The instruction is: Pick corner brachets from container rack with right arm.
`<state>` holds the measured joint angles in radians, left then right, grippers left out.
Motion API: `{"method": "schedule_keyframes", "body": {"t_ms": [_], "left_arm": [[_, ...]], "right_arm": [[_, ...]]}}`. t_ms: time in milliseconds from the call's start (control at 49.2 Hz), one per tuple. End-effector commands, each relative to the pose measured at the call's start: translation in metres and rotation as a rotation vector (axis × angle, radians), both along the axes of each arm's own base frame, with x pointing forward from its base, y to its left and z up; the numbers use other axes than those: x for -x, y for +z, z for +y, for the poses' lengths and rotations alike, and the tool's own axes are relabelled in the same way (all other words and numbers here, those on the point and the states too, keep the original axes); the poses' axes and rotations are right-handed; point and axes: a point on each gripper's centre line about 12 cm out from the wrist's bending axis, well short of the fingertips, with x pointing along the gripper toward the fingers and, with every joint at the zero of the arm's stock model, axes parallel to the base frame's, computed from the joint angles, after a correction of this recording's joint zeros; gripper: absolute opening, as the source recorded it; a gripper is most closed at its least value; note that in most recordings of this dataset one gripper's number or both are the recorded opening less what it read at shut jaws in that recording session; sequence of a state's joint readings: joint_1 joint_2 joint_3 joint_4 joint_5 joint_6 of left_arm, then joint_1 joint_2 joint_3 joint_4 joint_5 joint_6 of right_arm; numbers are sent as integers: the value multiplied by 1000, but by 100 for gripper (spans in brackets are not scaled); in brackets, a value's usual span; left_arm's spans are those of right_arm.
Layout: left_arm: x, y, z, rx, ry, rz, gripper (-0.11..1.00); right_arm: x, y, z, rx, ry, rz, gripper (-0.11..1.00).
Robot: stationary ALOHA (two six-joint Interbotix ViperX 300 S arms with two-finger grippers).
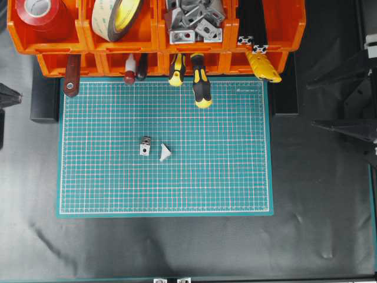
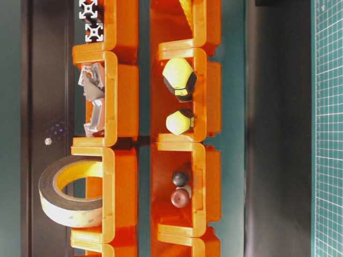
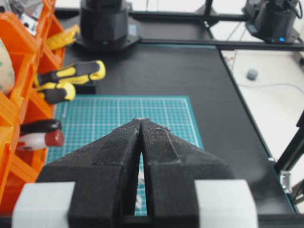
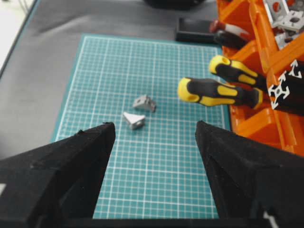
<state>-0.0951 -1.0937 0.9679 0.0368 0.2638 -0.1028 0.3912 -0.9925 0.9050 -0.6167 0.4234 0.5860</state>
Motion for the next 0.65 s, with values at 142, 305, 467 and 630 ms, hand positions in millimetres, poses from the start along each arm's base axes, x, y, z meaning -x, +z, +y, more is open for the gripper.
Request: {"method": "schedule_keyframes", "body": {"t_ms": [142,305,467,630], "left_arm": [[-1,5,0,-6,-2,-17,0],[-1,5,0,-5,-2,-16,0],[-1,5,0,-2,-1,-16,0],[1,6,0,-23,-4,-20,0]], "right_arm": [[-3,3,2,-7,12,-17,66],[-3,2,3,-10,19,-22,65],[-3,1,3,-9,19,-20,65],[-5,1,4,-10,26,-24,64]]}}
